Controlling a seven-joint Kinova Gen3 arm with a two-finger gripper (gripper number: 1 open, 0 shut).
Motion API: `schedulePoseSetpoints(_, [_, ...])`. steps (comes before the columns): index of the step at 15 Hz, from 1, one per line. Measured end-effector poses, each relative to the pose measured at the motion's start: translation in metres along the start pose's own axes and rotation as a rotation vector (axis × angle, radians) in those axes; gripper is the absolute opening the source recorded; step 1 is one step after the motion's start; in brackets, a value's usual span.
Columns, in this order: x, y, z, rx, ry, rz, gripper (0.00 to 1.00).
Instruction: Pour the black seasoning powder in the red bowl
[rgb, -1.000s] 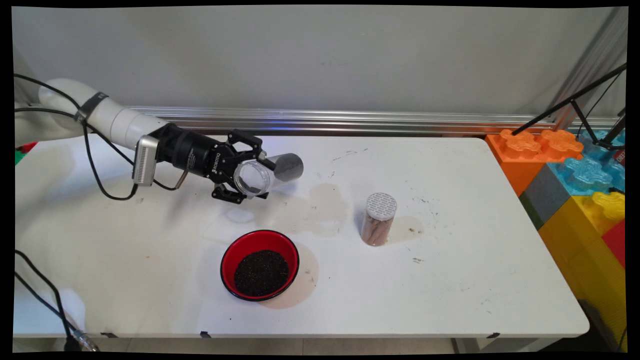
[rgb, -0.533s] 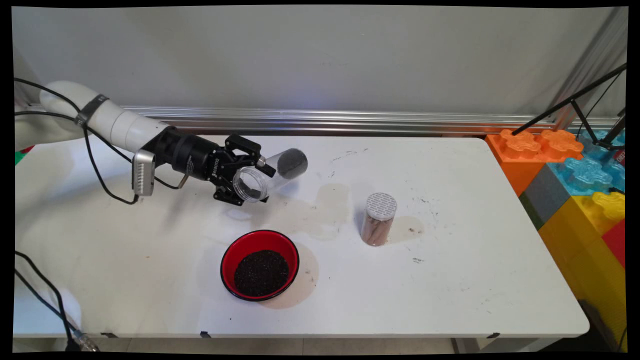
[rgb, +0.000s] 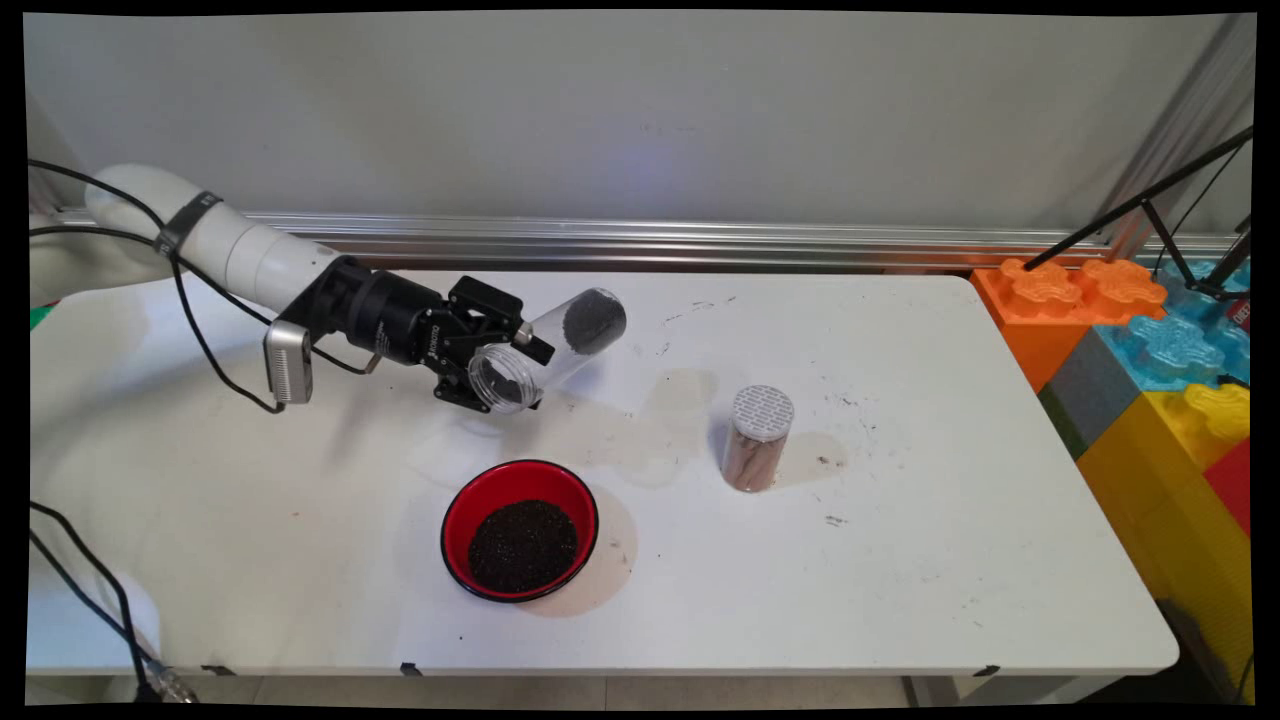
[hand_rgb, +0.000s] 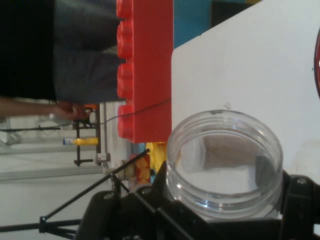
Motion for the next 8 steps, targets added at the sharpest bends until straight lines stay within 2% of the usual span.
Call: schedulePoseSetpoints(8, [-0.001,-0.0014,0.006,0.001,0.019,0.163,0.0])
